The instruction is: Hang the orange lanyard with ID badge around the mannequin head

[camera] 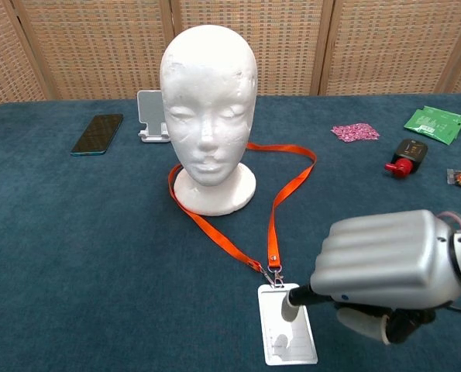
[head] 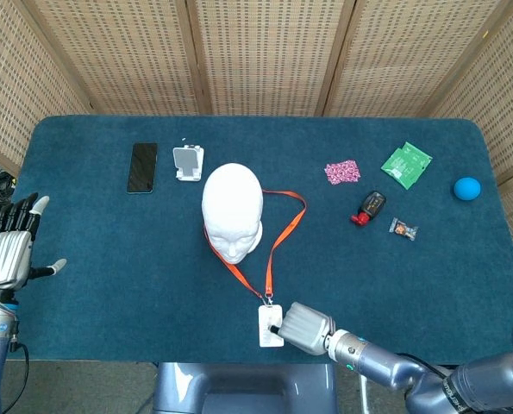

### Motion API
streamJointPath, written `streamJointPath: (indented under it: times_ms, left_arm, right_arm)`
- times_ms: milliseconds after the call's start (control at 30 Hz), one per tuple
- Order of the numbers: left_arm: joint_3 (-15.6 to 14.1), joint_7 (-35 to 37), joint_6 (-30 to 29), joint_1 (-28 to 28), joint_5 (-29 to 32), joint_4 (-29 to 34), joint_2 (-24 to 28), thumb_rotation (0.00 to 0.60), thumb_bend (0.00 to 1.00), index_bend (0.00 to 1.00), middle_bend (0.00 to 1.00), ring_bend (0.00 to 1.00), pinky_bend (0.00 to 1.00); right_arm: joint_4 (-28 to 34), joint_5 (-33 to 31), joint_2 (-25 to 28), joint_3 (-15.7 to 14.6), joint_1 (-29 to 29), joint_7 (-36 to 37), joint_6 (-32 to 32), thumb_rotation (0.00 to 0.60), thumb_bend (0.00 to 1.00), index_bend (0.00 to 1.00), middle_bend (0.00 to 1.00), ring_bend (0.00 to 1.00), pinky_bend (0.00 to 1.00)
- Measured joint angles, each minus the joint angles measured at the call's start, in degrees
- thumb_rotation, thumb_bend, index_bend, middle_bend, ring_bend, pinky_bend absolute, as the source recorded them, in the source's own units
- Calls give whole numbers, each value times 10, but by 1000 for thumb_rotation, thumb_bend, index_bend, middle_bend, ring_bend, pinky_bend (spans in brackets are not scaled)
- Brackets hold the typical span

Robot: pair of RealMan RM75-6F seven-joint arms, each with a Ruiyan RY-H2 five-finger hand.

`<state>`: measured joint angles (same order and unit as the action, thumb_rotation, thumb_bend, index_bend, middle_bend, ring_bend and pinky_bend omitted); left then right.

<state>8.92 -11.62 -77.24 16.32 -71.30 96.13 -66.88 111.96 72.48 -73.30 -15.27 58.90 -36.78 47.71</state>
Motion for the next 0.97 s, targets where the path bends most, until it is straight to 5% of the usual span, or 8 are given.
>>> streamJointPath:
  times_ms: [200,400,467,533,633,733,967]
  left_arm:
    - [-6,13,-10,-4,-22,-3,-3,600,0,0,0,0,0]
    - [-20,26,-51,-26,-60,-6,-4,600,0,0,0,0,0]
    - [-26,33,-66,-37,-72,-9,-5,600,0,0,0,0,0]
    - [-32,41,-80,-48,-83,-13,-5,600,0,0,0,0,0]
    - [-40,51,-99,-64,-92,-19,-4,600,0,0,0,0,0]
    - [-48,61,-112,-80,-99,-28,-2,600,0,0,0,0,0]
    - [-56,67,-111,-95,-97,-29,14,600,0,0,0,0,0]
  right_arm:
    - [-22,79,49,2,-41,49,69,600,895,248,832,806,959]
    - [-95,120,89,-3,-142,177,211,600,841,203,748,724,881]
    - [-136,128,92,-1,-178,225,257,600,691,151,605,589,752]
    - [-186,131,91,5,-222,279,303,600,363,55,331,297,445]
    - [-235,122,83,21,-285,345,354,600,53,0,51,19,111]
    - [-263,112,64,40,-339,382,402,600,0,0,0,0,4]
    - [-280,111,39,60,-412,363,452,600,0,0,0,0,0]
